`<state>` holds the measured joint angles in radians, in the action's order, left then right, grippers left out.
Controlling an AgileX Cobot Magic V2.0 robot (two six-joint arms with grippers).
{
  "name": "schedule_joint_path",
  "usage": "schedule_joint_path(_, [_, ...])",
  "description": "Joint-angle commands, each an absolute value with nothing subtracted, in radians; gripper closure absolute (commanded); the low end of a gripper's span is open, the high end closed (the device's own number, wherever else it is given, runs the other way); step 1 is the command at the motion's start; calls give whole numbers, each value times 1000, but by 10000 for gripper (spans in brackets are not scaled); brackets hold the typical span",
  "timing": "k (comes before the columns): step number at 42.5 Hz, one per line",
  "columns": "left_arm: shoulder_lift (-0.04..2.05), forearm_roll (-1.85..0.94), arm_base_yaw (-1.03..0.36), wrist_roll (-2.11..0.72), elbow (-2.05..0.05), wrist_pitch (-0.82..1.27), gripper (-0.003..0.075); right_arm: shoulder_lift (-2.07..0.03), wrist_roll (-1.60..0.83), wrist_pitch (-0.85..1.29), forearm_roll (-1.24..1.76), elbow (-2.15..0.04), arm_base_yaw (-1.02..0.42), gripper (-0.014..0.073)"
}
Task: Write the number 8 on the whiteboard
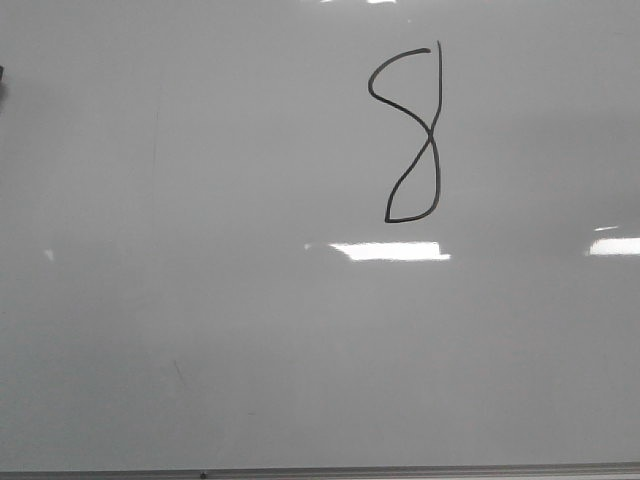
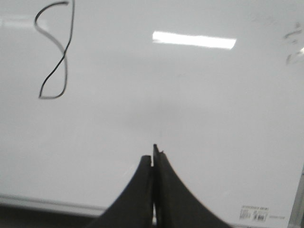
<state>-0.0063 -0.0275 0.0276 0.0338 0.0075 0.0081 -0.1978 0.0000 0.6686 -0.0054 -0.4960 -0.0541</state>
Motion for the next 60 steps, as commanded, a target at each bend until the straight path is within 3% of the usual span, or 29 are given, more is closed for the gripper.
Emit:
schedule_joint_path(1, [-20,-34,23,35,20,-74,741,-139,0,375,-22,-373,11,662])
schedule_joint_path(7, [-20,-34,23,35,20,-74,741,-62,0,183,-22,-207,33,662])
schedule_joint_path(24, [-19,-34,23,35,20,-74,741,29,0,-55,-21,27,36,662])
schedule_joint_path(60, [-19,-34,23,35,20,-74,741,29,0,-37,23,24,23,662])
